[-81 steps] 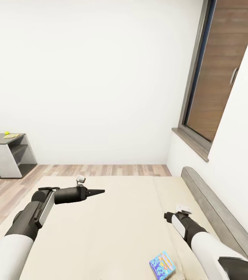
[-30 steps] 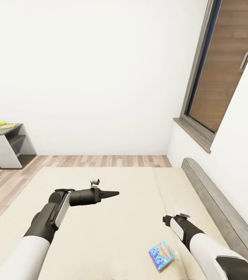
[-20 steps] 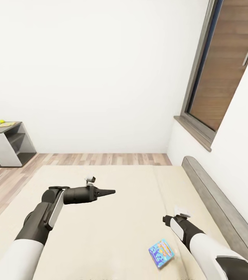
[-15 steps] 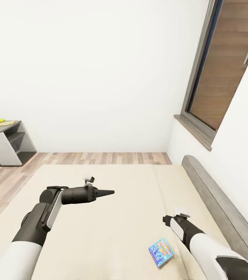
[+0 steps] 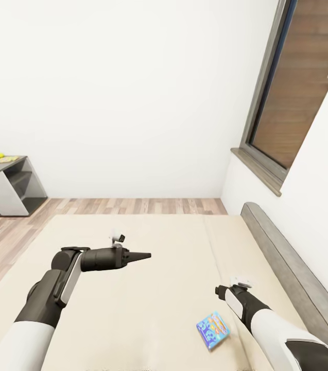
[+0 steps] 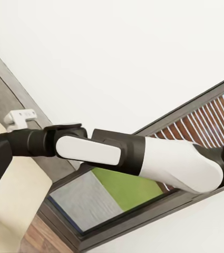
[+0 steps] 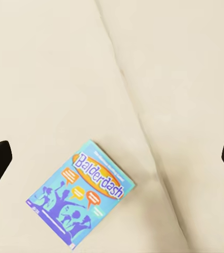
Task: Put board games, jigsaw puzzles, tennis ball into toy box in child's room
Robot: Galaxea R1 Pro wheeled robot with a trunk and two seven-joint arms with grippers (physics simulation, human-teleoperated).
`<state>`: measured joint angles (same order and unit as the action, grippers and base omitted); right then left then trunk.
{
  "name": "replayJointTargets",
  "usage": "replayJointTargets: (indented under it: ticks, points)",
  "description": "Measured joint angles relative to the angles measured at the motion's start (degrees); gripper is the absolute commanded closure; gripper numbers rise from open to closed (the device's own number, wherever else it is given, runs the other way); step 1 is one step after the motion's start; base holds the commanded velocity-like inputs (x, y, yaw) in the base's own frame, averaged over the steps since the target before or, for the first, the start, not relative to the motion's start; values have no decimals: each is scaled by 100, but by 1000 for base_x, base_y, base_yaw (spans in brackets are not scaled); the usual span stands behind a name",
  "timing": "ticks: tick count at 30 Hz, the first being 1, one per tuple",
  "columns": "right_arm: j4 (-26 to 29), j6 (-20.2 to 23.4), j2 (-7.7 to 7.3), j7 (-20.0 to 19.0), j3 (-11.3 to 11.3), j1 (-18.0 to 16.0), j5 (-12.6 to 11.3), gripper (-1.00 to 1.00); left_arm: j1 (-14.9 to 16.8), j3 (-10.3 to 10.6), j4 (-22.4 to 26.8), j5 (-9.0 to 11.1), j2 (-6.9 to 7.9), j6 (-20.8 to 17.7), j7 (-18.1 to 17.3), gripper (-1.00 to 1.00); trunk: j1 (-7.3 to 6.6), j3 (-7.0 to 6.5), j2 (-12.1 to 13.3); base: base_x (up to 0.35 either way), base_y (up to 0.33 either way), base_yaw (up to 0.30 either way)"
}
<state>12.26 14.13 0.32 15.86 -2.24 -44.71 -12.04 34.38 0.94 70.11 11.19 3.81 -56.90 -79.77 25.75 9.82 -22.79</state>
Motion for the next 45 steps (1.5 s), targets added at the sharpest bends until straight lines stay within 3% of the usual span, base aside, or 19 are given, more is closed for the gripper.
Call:
replayJointTargets:
  ticks: [45]
  points:
    - [10,-2,7,8,5,0,-9,-100,-33,-26,-33,-24,6,9,11,-100,0,427,-1,0,0,0]
